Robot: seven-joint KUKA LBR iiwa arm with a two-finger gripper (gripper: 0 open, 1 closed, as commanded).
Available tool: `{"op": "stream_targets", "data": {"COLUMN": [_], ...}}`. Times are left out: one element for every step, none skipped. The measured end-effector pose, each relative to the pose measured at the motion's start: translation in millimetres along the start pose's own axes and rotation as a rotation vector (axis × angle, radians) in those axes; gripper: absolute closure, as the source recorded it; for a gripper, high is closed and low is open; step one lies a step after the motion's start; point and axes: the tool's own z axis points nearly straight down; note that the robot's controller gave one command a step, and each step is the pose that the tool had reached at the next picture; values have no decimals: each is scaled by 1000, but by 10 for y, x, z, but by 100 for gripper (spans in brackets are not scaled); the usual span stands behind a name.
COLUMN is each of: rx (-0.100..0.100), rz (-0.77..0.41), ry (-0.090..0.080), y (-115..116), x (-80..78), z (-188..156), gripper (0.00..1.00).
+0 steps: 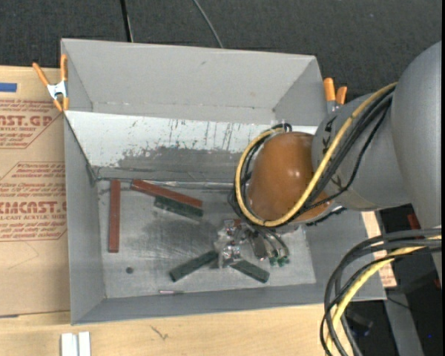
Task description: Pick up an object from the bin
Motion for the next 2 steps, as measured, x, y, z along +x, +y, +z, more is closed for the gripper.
{"op": "stream_targets", "data": {"rx": [1, 1], "rz": [-61, -67], "ry": [3, -3], "y": [24, 28], "x": [37, 28], "z": [-1059, -1186], "gripper": [0, 0]}}
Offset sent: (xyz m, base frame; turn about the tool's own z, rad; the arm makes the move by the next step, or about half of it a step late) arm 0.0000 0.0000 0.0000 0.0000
